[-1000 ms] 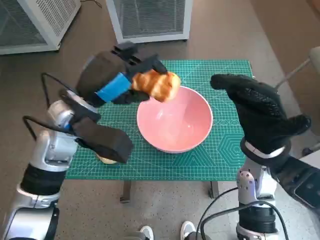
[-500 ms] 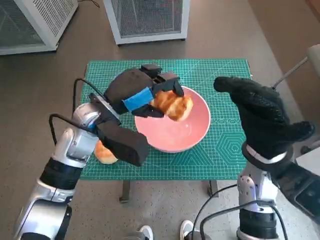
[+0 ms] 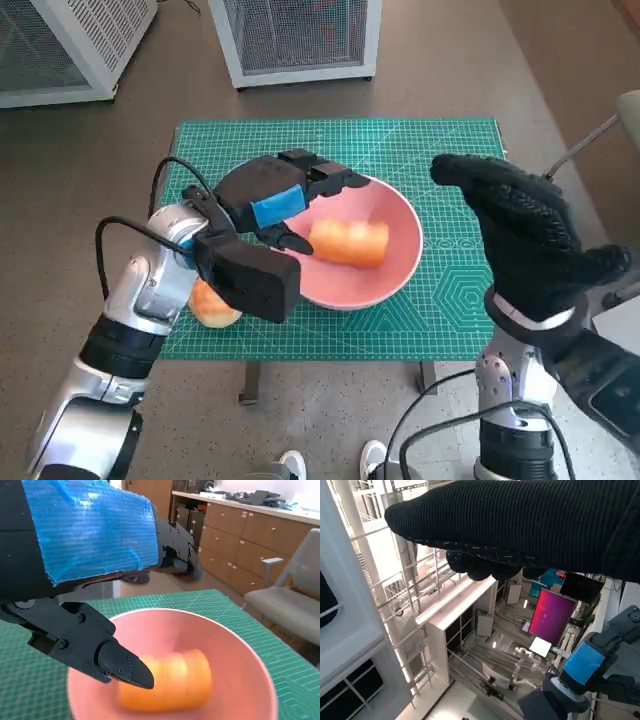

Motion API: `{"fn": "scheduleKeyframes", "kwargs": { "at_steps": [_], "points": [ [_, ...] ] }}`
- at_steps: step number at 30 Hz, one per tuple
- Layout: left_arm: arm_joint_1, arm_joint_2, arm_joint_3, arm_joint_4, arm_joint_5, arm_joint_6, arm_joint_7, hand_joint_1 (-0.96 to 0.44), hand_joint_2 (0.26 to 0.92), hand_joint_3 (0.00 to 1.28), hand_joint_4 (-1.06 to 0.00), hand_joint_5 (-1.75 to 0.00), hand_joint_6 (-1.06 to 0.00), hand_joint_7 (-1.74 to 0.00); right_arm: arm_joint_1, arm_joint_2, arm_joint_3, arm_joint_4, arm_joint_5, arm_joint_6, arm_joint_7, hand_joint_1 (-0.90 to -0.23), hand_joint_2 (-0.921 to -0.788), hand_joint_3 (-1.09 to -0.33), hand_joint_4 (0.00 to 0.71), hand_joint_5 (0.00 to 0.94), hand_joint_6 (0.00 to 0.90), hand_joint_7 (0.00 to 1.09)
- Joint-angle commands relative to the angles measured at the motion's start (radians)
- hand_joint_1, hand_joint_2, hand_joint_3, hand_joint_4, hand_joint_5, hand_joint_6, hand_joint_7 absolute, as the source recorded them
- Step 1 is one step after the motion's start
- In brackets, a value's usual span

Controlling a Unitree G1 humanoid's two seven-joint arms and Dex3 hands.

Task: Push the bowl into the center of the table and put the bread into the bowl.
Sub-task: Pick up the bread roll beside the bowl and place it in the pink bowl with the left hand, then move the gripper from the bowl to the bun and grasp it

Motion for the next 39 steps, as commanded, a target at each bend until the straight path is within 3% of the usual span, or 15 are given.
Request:
{"fn": "scheduleKeyframes", "kwargs": {
  "at_steps": [1,13,24,29,39],
  "points": [
    [0.003,0.022,0.000,-0.027,-0.001,-0.005,-0.027,-0.42,0.785,0.01,-0.14,0.00,-0.15,-0.12,0.021,0.000,0.003,-0.002,-0.010,0.014,-0.013,-0.427,-0.921,-0.431,0.241,0.001,0.125,0.44],
    [0.067,0.101,0.112,-0.193,-0.119,0.085,-0.144,-0.41,0.779,0.00,-0.12,0.00,-0.15,-0.10,0.024,0.002,0.007,0.005,0.004,0.024,-0.013,-0.422,-0.921,-0.428,0.241,0.000,0.124,0.46],
    [0.183,0.249,0.285,-0.486,-0.288,0.339,-0.326,-0.31,0.769,0.00,-0.11,0.00,-0.17,-0.08,0.027,-0.007,-0.004,-0.003,0.032,0.037,0.001,-0.416,-0.921,-0.433,0.238,0.000,0.112,0.47],
    [0.240,0.301,0.309,-0.594,-0.266,0.462,-0.348,-0.22,0.744,0.00,-0.09,0.00,-0.18,-0.08,0.020,-0.009,-0.003,0.002,0.036,0.040,0.004,-0.422,-0.921,-0.432,0.239,0.000,0.110,0.47],
    [0.360,0.353,0.305,-0.671,-0.223,0.547,-0.335,-0.06,0.699,0.00,-0.08,0.00,-0.17,-0.05,0.006,-0.010,-0.005,0.028,0.045,0.045,0.018,-0.436,-0.921,-0.420,0.240,0.001,0.110,0.48]
  ]
}}
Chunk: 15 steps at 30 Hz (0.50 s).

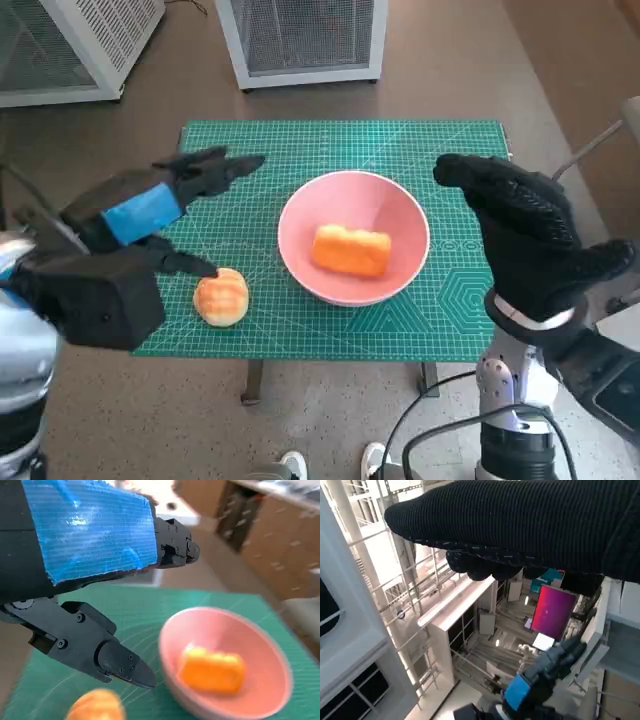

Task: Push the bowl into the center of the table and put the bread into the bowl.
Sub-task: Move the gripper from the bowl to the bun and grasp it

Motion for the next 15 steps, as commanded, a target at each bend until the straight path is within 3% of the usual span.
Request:
{"fn": "scheduleKeyframes", "kwargs": {
  "at_steps": [1,7,15],
  "points": [
    [0.049,0.023,-0.010,-0.028,0.022,0.028,0.000,-0.05,0.698,0.00,-0.08,0.00,-0.17,-0.05,0.000,-0.005,-0.003,0.022,0.004,0.015,0.011,-0.436,-0.921,-0.420,0.240,0.001,0.110,0.48],
    [0.086,0.028,-0.024,-0.011,0.026,0.049,-0.001,0.12,0.704,0.00,-0.07,0.00,-0.18,-0.03,0.002,-0.006,-0.003,0.020,0.004,0.028,0.010,-0.437,-0.921,-0.418,0.241,0.001,0.110,0.48],
    [0.107,0.021,-0.045,0.015,0.040,0.072,0.011,0.16,0.713,0.01,-0.07,0.00,-0.18,-0.02,0.007,-0.007,-0.004,0.008,0.010,0.044,0.012,-0.433,-0.921,-0.421,0.242,0.001,0.109,0.48]
  ]
}}
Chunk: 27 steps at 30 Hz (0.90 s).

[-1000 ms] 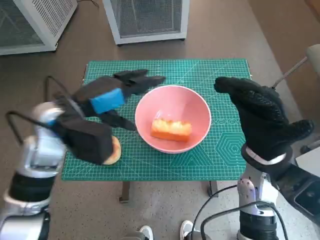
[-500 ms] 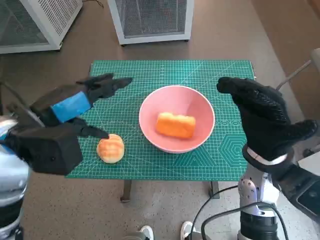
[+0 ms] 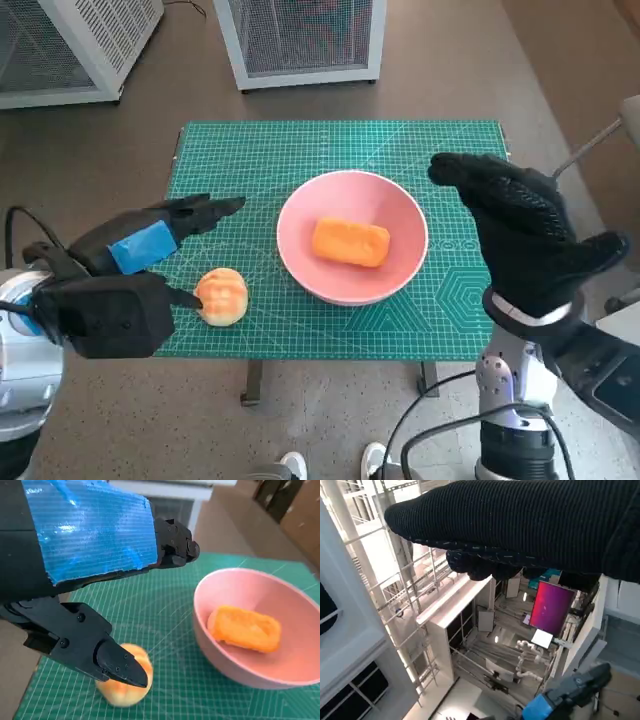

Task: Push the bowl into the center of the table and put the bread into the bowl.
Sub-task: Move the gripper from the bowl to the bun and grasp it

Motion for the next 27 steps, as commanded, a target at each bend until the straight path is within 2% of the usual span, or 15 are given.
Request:
{"fn": "scheduleKeyframes", "kwargs": {
  "at_steps": [1,7,16,27],
  "points": [
    [0.020,0.002,-0.018,0.010,0.016,0.018,0.012,0.15,0.712,0.01,-0.07,0.00,-0.18,-0.02,0.013,-0.008,-0.005,0.000,0.012,0.020,0.011,-0.433,-0.921,-0.422,0.242,0.001,0.109,0.48],
    [0.039,-0.013,-0.041,0.033,0.037,0.023,0.041,0.11,0.708,0.00,-0.07,0.00,-0.18,-0.01,0.014,-0.014,-0.010,-0.004,0.016,0.029,0.016,-0.430,-0.921,-0.425,0.242,0.001,0.108,0.48],
    [0.034,-0.032,-0.095,0.103,0.081,0.023,0.079,0.04,0.709,0.00,-0.07,0.00,-0.18,0.00,0.014,-0.018,-0.015,-0.005,0.006,0.029,0.013,-0.425,-0.921,-0.430,0.243,0.001,0.105,0.48],
    [0.025,-0.046,-0.121,0.133,0.107,0.025,0.087,0.02,0.712,0.00,-0.08,0.00,-0.18,0.00,0.013,-0.017,-0.016,-0.001,0.003,0.025,0.014,-0.423,-0.921,-0.433,0.243,0.001,0.101,0.49]
  ]
}}
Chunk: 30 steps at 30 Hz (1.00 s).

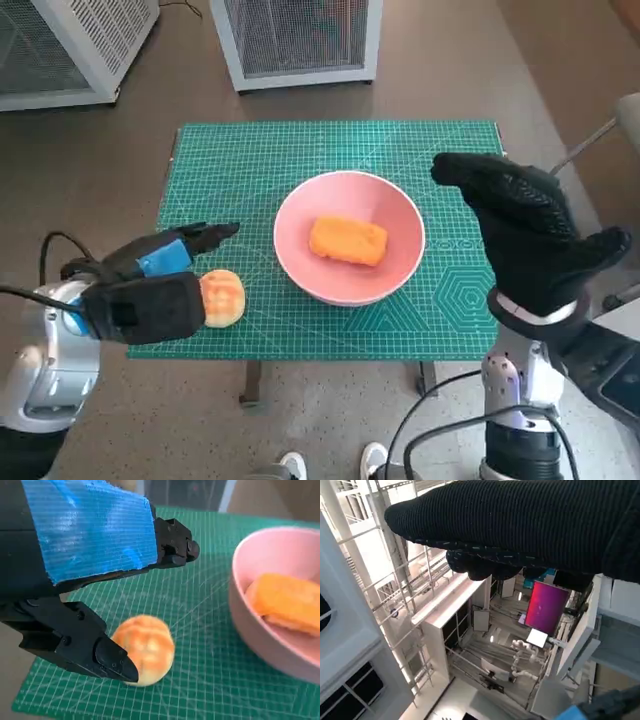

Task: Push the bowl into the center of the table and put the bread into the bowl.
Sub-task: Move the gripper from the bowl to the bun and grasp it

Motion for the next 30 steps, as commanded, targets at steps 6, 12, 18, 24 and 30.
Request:
{"fn": "scheduleKeyframes", "kwargs": {
  "at_steps": [6,12,18,24,30],
  "points": [
    [-0.032,-0.039,-0.104,0.140,0.114,0.020,0.052,0.01,0.718,0.01,-0.13,-0.02,-0.22,-0.02,0.011,-0.001,-0.004,0.010,0.001,0.006,0.005,-0.423,-0.921,-0.437,0.241,0.000,0.097,0.49],
    [-0.039,-0.064,-0.142,0.155,0.156,0.067,0.041,0.01,0.721,0.01,-0.15,-0.01,-0.23,-0.01,0.009,0.000,-0.005,0.014,0.001,0.004,0.007,-0.423,-0.921,-0.438,0.244,0.002,0.090,0.50],
    [-0.048,-0.079,-0.181,0.187,0.187,0.084,0.028,0.00,0.724,0.01,-0.15,-0.01,-0.23,-0.01,0.008,0.002,-0.003,0.015,0.003,0.009,0.006,-0.428,-0.921,-0.437,0.251,0.005,0.084,0.50],
    [-0.058,-0.095,-0.212,0.238,0.214,0.073,0.034,0.00,0.728,0.01,-0.18,-0.01,-0.27,-0.02,0.009,0.002,-0.001,0.013,0.013,0.020,0.009,-0.426,-0.921,-0.437,0.253,0.005,0.082,0.51],
    [-0.067,-0.126,-0.242,0.314,0.252,0.064,0.077,0.02,0.748,0.02,-0.25,-0.04,-0.35,-0.05,0.011,0.004,-0.001,0.008,0.019,0.029,0.011,-0.424,-0.921,-0.438,0.254,0.005,0.082,0.51]
  ]
}}
